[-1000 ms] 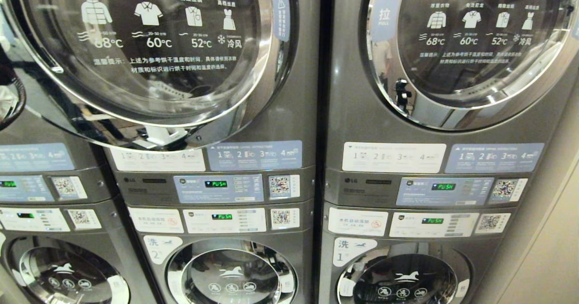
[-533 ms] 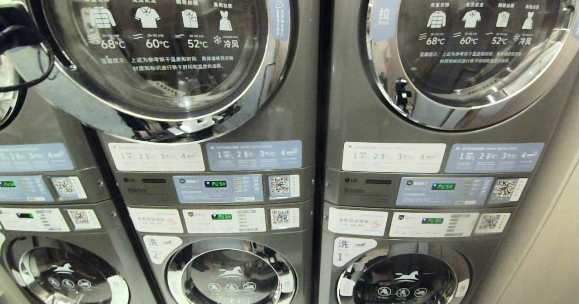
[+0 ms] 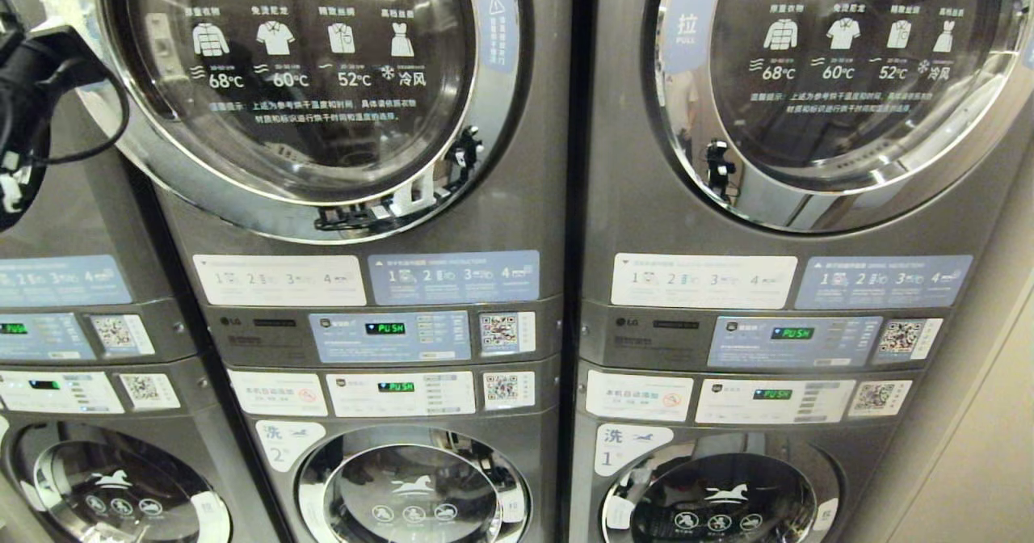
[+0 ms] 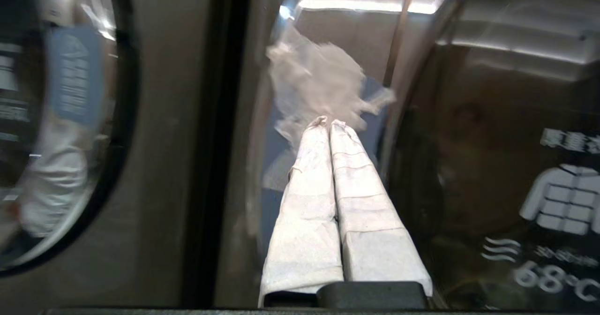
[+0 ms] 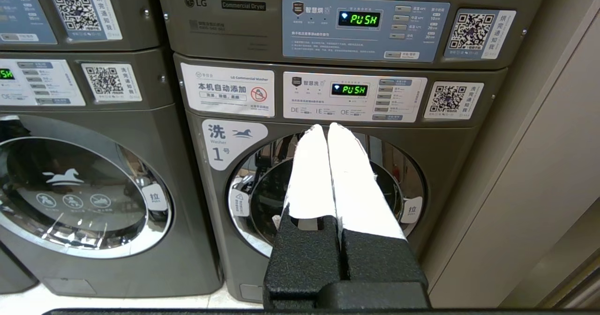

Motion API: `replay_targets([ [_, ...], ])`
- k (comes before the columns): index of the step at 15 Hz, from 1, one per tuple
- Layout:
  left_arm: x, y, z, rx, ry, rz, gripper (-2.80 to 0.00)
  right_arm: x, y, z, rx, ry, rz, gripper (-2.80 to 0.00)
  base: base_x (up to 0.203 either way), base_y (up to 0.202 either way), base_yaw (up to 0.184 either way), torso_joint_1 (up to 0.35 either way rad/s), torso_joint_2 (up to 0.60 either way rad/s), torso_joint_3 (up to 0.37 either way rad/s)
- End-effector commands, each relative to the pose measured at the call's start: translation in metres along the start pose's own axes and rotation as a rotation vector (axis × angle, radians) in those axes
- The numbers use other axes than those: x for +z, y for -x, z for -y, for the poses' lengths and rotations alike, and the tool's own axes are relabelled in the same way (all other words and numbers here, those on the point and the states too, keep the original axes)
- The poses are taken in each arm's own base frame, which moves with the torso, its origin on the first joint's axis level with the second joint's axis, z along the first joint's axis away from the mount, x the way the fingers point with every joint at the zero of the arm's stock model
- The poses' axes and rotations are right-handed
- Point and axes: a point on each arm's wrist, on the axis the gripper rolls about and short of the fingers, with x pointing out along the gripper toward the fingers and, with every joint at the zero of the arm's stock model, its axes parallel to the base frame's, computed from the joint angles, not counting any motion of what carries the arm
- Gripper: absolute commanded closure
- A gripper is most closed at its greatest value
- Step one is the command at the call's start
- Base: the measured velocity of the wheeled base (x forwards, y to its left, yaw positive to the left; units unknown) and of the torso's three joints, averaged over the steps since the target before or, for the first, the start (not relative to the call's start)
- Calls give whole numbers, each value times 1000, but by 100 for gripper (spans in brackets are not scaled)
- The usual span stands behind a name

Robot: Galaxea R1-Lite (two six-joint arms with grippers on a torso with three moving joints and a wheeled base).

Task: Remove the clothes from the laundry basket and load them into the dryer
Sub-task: Close the dryer

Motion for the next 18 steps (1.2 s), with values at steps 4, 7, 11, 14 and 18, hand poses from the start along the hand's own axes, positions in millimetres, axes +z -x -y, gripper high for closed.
replay_targets([
  [4, -47, -31, -3, -104, 69, 15, 0, 0, 0, 0, 1, 2, -1, 0, 0, 0, 0, 0, 0, 0],
  [7, -75, -36, -4, -159, 81, -14, 0, 0, 0, 0, 0, 3, -1, 0, 0, 0, 0, 0, 0, 0],
  [11, -100, -37, -6, -159, 78, -24, 0, 0, 0, 0, 1, 5, 1, 0, 0, 0, 0, 0, 0, 0],
  [14, -112, -38, -5, -165, 85, -32, 0, 0, 0, 0, 1, 10, -1, 0, 0, 0, 0, 0, 0, 0],
  [18, -124, -38, -1, -174, 102, -56, 0, 0, 0, 0, 1, 11, -1, 0, 0, 0, 0, 0, 0, 0],
])
